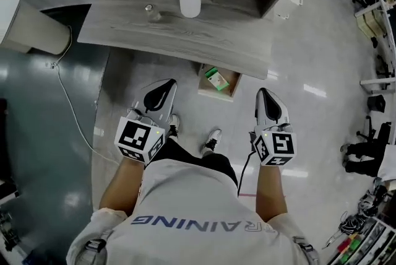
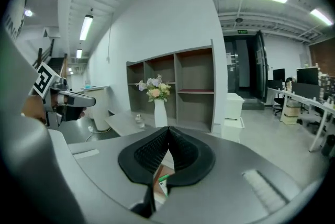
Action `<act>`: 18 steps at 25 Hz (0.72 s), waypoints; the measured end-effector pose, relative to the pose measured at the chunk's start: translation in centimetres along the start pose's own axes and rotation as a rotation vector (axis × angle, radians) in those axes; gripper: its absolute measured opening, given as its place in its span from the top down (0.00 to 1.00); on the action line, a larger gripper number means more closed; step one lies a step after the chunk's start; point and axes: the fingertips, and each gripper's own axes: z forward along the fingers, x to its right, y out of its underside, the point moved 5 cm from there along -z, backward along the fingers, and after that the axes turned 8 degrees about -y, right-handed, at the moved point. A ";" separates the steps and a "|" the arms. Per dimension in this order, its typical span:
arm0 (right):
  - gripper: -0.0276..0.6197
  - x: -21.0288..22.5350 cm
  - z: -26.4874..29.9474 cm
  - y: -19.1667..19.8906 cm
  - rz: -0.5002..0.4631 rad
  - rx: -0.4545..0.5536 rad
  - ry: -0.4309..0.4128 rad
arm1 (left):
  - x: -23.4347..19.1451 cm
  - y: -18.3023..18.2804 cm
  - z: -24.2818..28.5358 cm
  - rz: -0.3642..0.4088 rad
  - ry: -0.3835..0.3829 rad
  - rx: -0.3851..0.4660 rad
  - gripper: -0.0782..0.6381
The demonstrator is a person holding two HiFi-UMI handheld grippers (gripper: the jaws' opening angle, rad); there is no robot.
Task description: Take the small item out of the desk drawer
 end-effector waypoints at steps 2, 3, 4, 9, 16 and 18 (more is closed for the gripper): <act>0.94 1.8 0.3 1.2 -0.009 -0.030 -0.046 | 0.7 1.0 -0.5 -0.024 -0.068 -0.013 0.89; 0.93 2.5 0.5 1.8 -0.010 -0.048 -0.061 | 0.8 1.4 -0.8 -0.042 -0.098 -0.019 0.89; 0.93 2.9 0.6 2.5 -0.014 -0.067 -0.074 | 0.9 1.7 -1.2 -0.061 -0.122 -0.025 0.89; 0.85 2.0 2.7 6.1 -0.085 -0.185 -0.133 | 1.9 4.0 -2.0 -0.085 -0.161 -0.059 0.89; 0.53 0.6 8.2 14.5 -0.215 -0.431 -0.120 | 1.3 7.3 -1.2 -0.129 -0.172 -0.071 0.89; 0.50 0.2 10.2 16.9 -0.245 -0.474 -0.102 | 0.8 8.7 -1.1 -0.142 -0.185 -0.082 0.89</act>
